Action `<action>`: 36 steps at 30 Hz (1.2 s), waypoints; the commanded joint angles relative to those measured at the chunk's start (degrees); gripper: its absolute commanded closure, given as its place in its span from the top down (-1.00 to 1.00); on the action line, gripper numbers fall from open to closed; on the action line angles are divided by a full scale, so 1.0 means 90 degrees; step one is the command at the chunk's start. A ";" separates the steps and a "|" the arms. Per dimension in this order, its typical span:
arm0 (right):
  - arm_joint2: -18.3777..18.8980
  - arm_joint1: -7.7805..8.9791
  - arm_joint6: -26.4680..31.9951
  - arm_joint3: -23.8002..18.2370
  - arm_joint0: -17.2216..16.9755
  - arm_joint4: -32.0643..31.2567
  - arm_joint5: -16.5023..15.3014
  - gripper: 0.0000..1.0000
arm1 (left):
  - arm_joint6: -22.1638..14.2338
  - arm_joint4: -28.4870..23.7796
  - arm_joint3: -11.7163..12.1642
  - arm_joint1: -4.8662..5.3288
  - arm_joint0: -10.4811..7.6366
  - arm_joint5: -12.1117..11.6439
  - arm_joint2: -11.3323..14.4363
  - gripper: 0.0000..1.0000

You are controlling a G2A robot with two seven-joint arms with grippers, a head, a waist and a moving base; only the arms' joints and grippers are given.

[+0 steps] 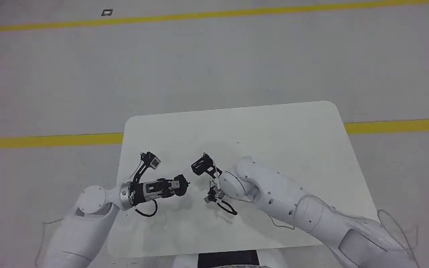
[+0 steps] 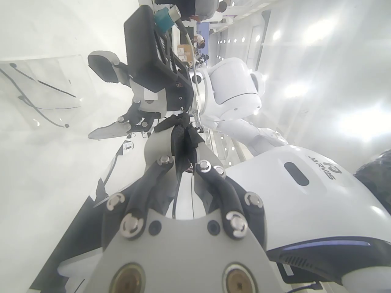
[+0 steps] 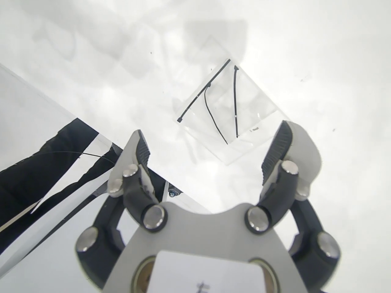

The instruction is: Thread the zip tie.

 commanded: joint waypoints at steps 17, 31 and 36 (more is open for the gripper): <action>0.0002 -0.0171 -0.0036 0.0464 -0.0002 -0.0188 -0.0117 -1.00 | 0.0000 0.0000 0.0000 0.0000 0.0000 0.0000 0.0000 -1.00; -0.0030 -0.0404 -0.0312 0.1256 0.0104 -0.0119 -0.0272 -0.84 | 0.0000 0.0000 0.0000 0.0000 0.0000 0.0000 0.0000 -1.00; -0.0045 -0.0491 -0.0354 0.1485 0.0158 -0.0088 -0.0330 -0.86 | 0.0000 0.0000 0.0000 0.0000 0.0000 0.0000 0.0000 -1.00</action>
